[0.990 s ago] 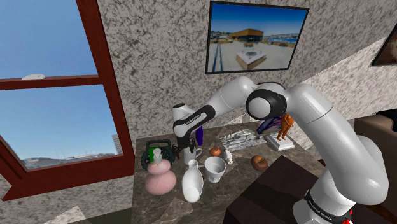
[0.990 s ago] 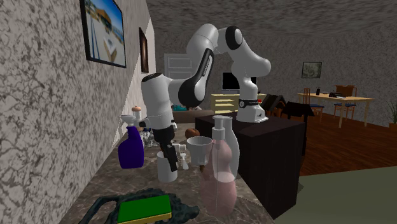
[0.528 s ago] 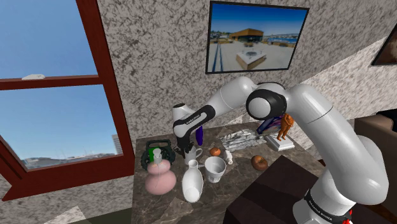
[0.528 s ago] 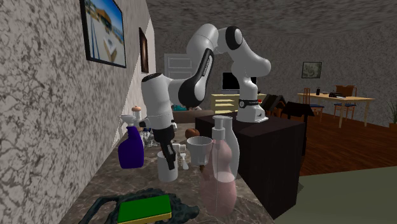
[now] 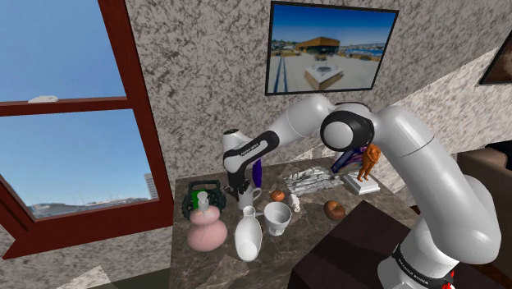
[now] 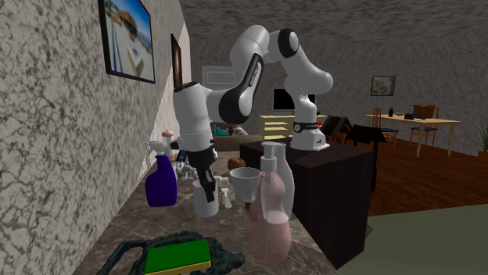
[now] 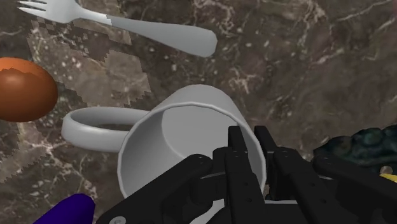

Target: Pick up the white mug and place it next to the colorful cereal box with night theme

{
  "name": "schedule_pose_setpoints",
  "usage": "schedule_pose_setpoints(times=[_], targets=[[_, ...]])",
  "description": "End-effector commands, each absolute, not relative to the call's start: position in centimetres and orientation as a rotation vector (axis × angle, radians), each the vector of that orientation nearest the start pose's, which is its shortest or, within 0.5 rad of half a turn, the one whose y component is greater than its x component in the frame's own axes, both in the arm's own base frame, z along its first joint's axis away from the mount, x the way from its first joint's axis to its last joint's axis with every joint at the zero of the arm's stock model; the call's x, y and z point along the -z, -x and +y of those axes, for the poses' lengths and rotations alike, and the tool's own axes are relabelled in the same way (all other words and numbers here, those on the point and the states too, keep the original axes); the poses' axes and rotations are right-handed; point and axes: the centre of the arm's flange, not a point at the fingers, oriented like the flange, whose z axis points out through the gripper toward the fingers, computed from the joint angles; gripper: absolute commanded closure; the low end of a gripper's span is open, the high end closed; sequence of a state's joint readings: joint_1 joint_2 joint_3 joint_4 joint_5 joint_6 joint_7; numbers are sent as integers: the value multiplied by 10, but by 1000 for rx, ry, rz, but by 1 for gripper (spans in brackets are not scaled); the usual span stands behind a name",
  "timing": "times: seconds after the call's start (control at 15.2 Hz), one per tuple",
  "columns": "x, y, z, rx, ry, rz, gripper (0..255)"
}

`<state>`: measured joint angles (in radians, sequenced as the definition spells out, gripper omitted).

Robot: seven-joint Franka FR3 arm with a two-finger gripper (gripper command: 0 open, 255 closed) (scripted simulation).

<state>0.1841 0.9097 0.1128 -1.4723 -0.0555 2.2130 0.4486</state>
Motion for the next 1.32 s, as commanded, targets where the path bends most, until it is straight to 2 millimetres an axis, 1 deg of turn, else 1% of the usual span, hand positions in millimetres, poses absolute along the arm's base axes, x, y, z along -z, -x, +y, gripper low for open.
schedule_pose_setpoints(times=[0.0, 1.25], targets=[[-133, -667, 191, -268, 3133, 237, 255], [-234, -667, 191, -268, 3133, 237, 255]])
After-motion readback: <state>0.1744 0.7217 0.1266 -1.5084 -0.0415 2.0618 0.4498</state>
